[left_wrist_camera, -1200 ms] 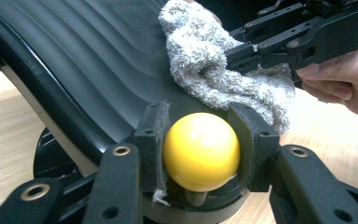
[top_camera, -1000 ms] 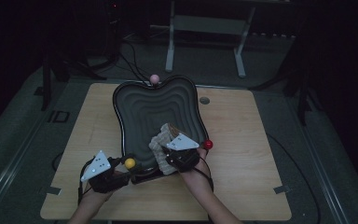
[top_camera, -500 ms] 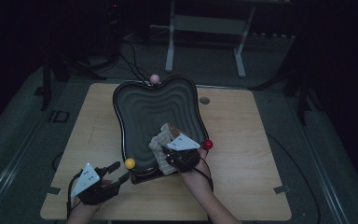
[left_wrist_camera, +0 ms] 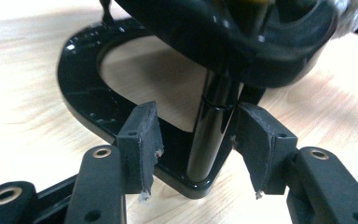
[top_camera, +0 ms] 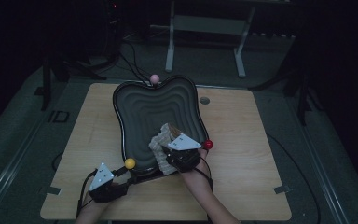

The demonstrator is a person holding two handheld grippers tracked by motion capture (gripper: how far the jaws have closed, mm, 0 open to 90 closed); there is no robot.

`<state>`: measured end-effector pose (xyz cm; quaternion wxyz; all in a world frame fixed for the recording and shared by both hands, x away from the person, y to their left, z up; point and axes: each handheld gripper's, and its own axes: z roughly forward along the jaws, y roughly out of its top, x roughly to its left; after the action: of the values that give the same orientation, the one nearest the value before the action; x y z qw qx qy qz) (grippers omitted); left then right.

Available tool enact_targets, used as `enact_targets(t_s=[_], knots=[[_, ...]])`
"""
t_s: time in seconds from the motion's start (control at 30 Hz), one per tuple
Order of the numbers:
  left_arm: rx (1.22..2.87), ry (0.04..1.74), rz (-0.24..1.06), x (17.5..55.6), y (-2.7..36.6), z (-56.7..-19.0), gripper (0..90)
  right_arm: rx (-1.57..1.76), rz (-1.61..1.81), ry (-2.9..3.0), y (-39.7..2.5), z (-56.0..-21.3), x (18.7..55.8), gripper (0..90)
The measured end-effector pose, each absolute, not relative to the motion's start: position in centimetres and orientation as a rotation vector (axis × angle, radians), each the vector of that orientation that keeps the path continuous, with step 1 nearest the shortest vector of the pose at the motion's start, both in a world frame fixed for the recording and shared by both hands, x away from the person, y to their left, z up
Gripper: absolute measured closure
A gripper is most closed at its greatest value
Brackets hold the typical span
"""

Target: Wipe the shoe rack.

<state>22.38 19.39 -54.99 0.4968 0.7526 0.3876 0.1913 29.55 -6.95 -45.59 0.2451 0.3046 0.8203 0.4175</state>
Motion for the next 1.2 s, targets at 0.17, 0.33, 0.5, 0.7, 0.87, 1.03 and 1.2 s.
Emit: enact_targets(t_s=[0.17,0.33,0.5,0.7,0.87,1.03,1.2], knots=[[1.82,0.95,0.441,23.0,18.9,-55.2,51.7,0.833,1.142,2.239,-7.0,-45.5,29.6,67.1],[1.822,0.948,0.428,23.2,18.6,-55.3,59.5,0.839,1.159,2.24,-7.0,-45.2,29.7,67.5],[1.806,0.962,0.382,23.5,18.7,-55.5,67.7,0.836,1.202,2.223,-6.8,-43.3,30.6,67.8],[1.816,0.945,0.426,23.3,18.5,-55.4,71.0,0.835,1.255,2.175,-5.8,-39.6,33.2,68.0],[1.817,0.942,0.431,23.3,18.5,-55.5,71.5,0.841,1.258,2.158,-4.6,-37.1,35.5,68.1],[1.819,0.938,0.435,23.3,18.5,-55.5,71.8,0.855,1.234,2.13,-2.5,-35.0,38.1,68.1],[1.821,0.936,0.438,23.3,18.5,-55.5,72.3,0.884,1.126,2.131,-0.4,-35.3,40.6,67.9]])
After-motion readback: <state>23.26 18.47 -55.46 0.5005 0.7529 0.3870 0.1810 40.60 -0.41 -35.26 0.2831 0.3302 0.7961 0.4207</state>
